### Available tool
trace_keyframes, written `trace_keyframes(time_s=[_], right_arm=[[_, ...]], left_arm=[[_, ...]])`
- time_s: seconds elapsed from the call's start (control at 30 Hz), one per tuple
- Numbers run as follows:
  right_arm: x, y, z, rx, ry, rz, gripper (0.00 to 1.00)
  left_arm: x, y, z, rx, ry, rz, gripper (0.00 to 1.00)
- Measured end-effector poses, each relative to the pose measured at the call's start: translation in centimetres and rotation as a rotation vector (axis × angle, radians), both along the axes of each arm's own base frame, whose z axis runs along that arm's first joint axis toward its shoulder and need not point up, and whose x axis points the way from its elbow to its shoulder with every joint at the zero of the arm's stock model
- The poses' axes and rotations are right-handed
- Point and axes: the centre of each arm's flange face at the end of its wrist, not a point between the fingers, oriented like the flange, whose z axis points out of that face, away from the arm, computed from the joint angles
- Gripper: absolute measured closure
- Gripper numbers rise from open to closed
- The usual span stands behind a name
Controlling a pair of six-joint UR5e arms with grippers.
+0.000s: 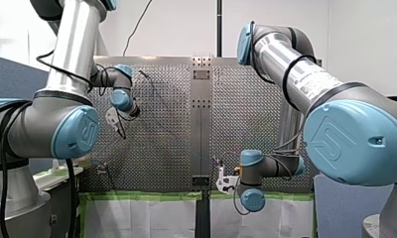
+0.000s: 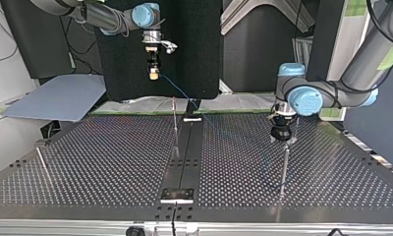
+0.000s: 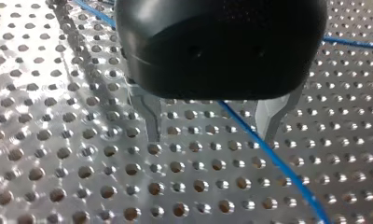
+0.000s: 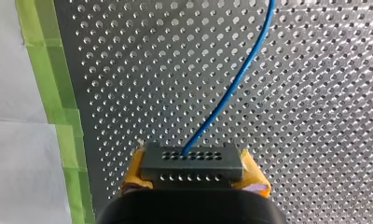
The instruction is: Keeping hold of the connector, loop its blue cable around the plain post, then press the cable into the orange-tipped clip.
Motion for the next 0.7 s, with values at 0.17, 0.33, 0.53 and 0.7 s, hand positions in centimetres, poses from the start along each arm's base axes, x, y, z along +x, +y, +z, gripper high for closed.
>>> trace_keyframes(time_s=[0.17, 0.33, 0.53, 0.7], right_arm=[[0.1, -0.1, 0.0, -0.001, -0.001, 0.003, 1.0], [0.2, -0.2, 0.1, -0.001, -0.001, 0.004, 1.0], [0.2, -0.2, 0.1, -0.001, -0.001, 0.007, 1.0], [0.2, -0.2, 0.1, 0.0, 0.0, 0.008, 1.0]], left_arm=[[-1.0, 0.2, -1.8, -0.061, -0.001, -0.031, 0.0], [-1.2, 0.6, -2.5, -0.114, -0.022, -0.047, 0.0], [-0.6, 2.2, -2.3, -0.165, -0.071, 0.003, 0.0], [-0.8, 3.4, -2.8, -0.208, -0.072, 0.035, 0.0]])
